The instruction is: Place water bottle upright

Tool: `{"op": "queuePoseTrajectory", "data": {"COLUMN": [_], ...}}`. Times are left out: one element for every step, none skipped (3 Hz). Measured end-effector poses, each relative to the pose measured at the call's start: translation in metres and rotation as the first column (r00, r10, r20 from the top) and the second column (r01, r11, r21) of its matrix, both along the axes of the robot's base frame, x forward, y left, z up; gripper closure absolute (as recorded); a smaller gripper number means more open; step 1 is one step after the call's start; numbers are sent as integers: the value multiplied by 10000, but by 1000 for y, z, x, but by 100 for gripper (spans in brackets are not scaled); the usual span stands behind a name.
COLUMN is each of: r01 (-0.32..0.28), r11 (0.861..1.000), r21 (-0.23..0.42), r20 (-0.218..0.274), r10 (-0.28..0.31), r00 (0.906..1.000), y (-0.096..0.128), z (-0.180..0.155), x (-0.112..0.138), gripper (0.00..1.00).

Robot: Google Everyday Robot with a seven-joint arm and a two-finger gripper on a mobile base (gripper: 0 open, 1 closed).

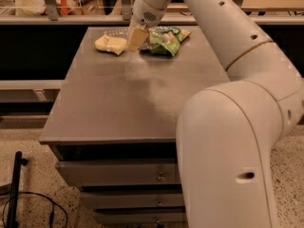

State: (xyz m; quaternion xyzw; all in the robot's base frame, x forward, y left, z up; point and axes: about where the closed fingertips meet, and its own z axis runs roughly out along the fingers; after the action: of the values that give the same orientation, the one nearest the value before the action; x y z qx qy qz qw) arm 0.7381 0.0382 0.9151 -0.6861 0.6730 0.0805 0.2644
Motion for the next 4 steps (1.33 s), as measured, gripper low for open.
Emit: {"op": "queuePoseTrajectory", "data": {"r01": [-683,-2041,-3208,-4130], "r11": [9957,9739,9349,8640], "r21": [-627,-989,-1517,-2879], "r20": [297,661,1818,3492], "r10": [703,2111,3454,4963], "r00": [9971,9752,9207,7948], "y": [-27,-42,-49,-35], "z": [34,65,96,119], "x": [-31,-66,-95,-120], "gripper": [100,100,100,100]}}
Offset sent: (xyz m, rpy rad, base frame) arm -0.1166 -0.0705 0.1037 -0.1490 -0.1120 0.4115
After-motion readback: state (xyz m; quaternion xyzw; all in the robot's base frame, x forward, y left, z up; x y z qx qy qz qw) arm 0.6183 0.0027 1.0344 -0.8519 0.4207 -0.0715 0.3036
